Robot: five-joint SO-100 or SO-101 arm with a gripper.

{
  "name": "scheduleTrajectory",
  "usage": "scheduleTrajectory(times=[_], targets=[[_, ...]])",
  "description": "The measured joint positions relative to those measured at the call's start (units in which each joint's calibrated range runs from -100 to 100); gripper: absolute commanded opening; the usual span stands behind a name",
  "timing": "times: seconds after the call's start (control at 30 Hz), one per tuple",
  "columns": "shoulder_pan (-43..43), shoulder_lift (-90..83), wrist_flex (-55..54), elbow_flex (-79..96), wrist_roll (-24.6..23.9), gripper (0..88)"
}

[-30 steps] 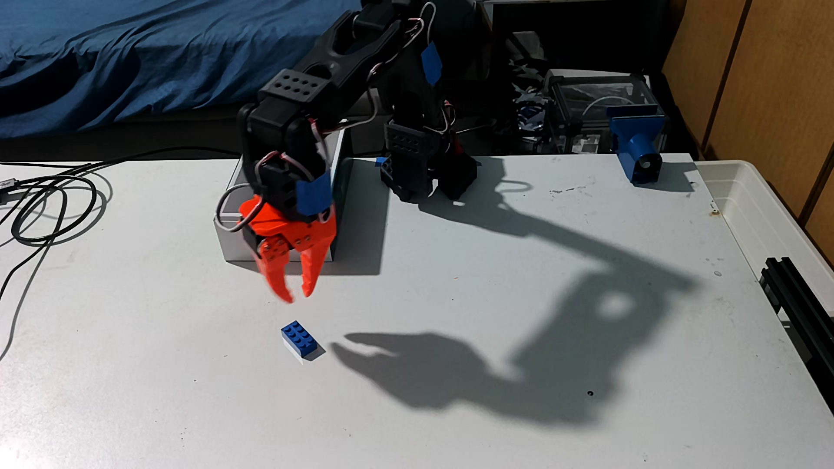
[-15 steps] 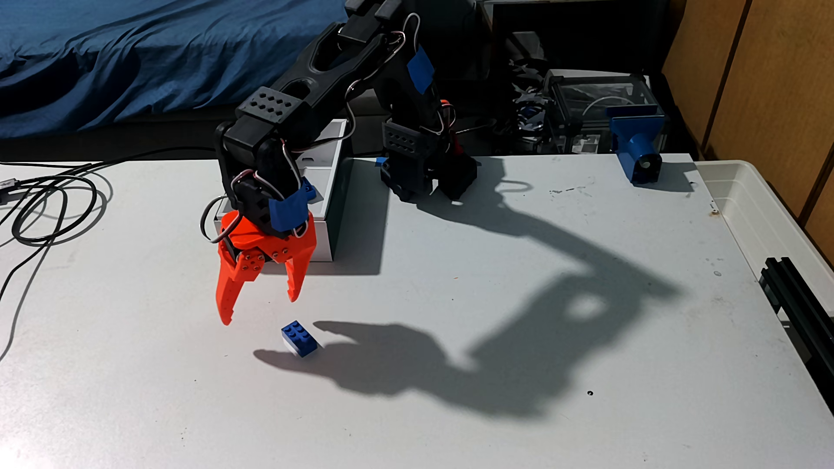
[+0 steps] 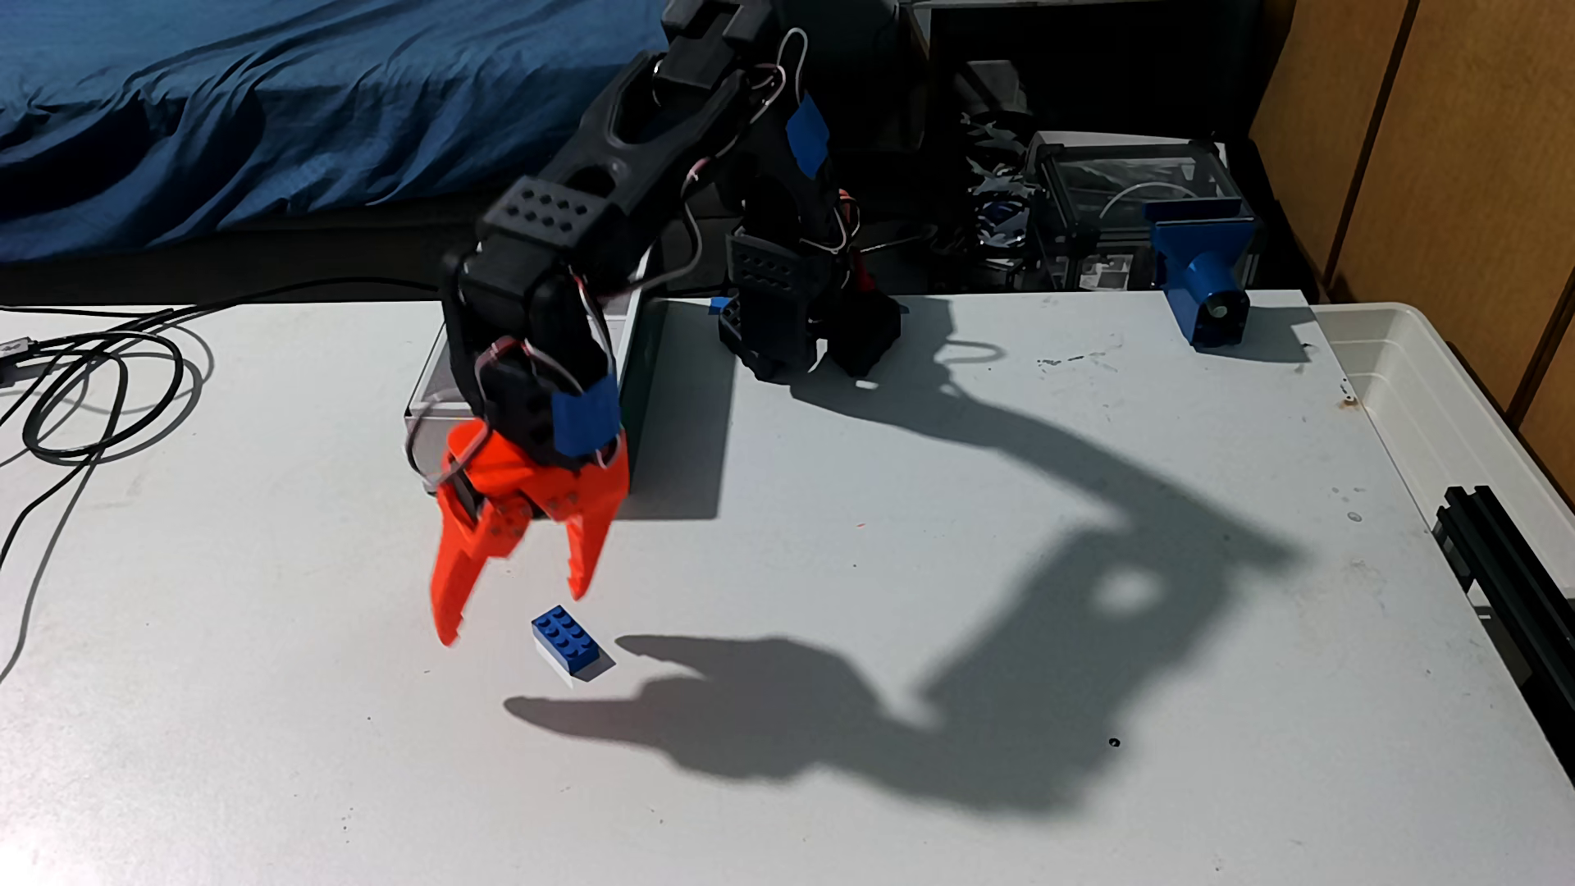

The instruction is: Grab the blue brick and place in box

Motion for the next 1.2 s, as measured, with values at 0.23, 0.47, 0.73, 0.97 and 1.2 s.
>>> scheduleTrajectory(times=[0.23, 0.47, 0.73, 0.97, 1.2], targets=[[-1.11, 4.48, -2.28, -1.43, -0.16, 31.2], [-1.11, 5.41, -2.37, -2.06, -0.16, 28.7], [-1.11, 5.41, -2.64, -2.15, -0.16, 11.5], [-1.11, 5.41, -2.46, -2.15, -0.16, 0.7], [-1.11, 5.41, -1.84, -2.15, 1.32, 0.8]])
